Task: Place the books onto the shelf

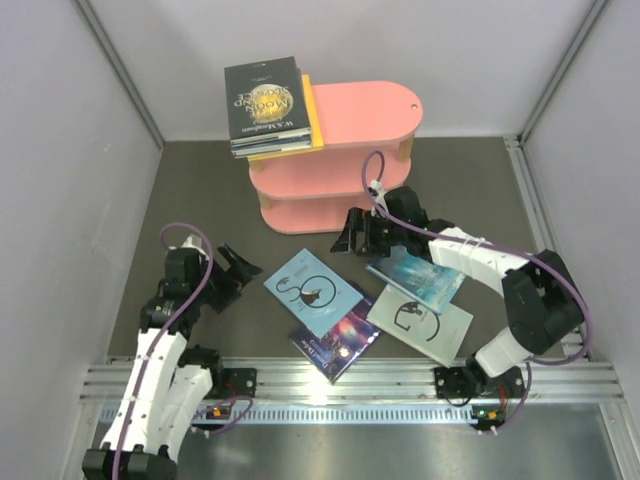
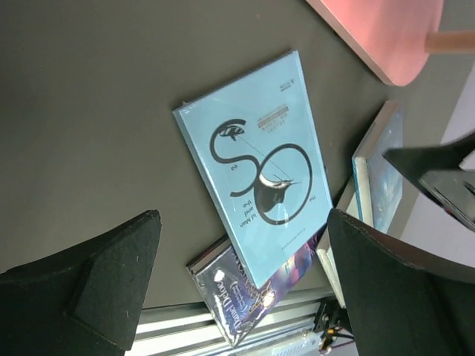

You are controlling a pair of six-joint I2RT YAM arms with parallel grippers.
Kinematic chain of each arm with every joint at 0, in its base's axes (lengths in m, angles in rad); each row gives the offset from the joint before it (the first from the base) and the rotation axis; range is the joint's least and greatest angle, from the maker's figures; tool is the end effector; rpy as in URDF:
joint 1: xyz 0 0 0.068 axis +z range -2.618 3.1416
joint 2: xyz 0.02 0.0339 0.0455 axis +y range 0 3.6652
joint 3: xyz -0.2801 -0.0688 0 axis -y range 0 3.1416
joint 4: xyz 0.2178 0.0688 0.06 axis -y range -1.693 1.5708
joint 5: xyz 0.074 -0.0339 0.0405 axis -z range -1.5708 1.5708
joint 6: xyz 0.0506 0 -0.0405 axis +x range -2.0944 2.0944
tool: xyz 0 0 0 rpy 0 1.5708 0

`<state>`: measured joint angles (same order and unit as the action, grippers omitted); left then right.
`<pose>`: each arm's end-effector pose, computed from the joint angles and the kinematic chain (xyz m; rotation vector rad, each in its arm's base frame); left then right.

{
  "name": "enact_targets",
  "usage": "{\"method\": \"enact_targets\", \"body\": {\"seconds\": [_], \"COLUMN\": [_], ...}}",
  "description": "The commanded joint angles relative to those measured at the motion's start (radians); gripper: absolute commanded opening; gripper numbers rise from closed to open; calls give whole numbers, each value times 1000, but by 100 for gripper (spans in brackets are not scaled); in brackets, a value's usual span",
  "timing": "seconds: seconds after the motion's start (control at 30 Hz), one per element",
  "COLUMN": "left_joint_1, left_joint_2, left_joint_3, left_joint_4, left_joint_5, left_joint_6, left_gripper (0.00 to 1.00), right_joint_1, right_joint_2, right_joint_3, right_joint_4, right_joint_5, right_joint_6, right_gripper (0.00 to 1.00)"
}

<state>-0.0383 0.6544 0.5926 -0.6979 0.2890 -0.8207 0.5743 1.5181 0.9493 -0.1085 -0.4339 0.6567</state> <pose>0.1070 -0.0185 0.2461 -0.7810 2.2891 -0.7509 0.2525 0.1887 0.2513 -0.1556 2.4285 1.1049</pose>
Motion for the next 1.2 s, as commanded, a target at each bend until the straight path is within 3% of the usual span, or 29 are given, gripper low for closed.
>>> {"method": "enact_targets", "body": {"seconds": [0.0, 0.2, 0.43, 1.0, 1.1, 1.17], "left_joint_1": [-61, -291, -371, -549, -574, -580], "left_joint_2": [10, 103, 189, 520, 544, 553], "left_joint_3": [-65, -181, -350, -303, -309, -309], "left_joint_4": [161, 331, 538, 779, 811, 825], "left_joint_5": [35, -117, -139, -224, -240, -249], "left_joint_6": [-72, -195, -316, -388, -413, -422], "left_gripper": [99, 99, 99, 98, 91, 80], "right_joint_1": [-17, -22, -19, 102, 114, 121], "right_joint_2": [66, 183, 234, 292, 280, 268], "right_joint_3": [69, 77, -4, -141, -182, -204], "right_joint_4": [73, 101, 197, 314, 351, 383], "right_joint_5": [-68, -101, -131, -95, -100, -109], "right_joint_6": [-66, -62, -42, 26, 52, 72], "right_gripper": [100, 100, 100, 100, 96, 84]}}
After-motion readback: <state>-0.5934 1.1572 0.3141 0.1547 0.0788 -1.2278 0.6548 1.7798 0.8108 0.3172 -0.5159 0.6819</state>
